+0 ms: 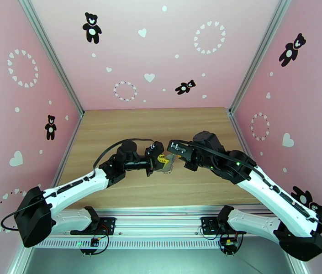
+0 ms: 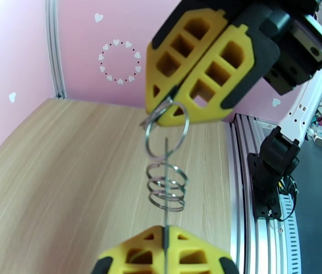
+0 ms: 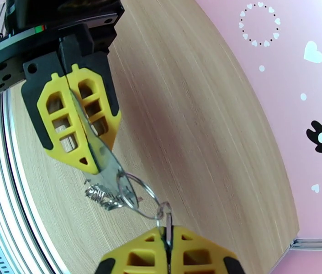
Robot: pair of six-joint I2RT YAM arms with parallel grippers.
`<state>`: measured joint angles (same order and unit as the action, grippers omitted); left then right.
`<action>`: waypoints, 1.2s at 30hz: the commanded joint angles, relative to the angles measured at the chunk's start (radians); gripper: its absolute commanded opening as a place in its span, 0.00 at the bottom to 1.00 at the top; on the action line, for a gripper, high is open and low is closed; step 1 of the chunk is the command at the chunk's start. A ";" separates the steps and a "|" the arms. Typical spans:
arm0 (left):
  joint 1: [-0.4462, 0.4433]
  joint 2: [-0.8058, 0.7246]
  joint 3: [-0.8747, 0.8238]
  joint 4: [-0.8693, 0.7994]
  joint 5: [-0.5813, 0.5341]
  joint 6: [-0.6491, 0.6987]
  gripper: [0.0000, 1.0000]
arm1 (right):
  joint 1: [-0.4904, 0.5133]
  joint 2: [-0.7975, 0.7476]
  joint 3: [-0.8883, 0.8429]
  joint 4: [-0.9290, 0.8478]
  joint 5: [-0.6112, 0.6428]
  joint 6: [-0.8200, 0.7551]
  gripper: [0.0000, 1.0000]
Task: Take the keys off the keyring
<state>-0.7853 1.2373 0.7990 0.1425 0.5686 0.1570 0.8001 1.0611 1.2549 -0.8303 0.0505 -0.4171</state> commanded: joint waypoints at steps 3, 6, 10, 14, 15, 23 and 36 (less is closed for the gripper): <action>0.042 -0.005 0.094 -0.262 -0.098 0.028 0.00 | -0.016 -0.061 0.072 -0.089 0.020 -0.037 0.00; 0.078 0.034 0.140 -0.312 -0.071 0.036 0.06 | -0.016 -0.071 0.107 -0.135 -0.067 -0.033 0.00; 0.089 0.074 0.183 -0.262 -0.042 0.038 0.23 | -0.016 -0.019 0.140 -0.178 -0.141 0.000 0.00; 0.090 0.079 0.186 -0.229 -0.099 0.033 0.41 | -0.020 -0.001 0.151 -0.145 -0.137 0.078 0.00; 0.092 0.062 0.166 -0.214 -0.126 0.026 0.41 | -0.024 0.005 0.162 -0.142 -0.135 0.104 0.00; 0.081 -0.194 -0.079 -0.039 -0.302 -0.112 0.54 | -0.071 0.099 0.233 -0.234 -0.192 0.303 0.00; -0.046 -0.223 -0.193 0.182 -0.455 -0.171 0.61 | -0.095 0.272 0.396 -0.273 -0.243 0.619 0.00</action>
<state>-0.8093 0.9989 0.6357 0.2104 0.1631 0.0158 0.7090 1.3037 1.5955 -1.0973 -0.1555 0.0948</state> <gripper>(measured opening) 0.604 0.041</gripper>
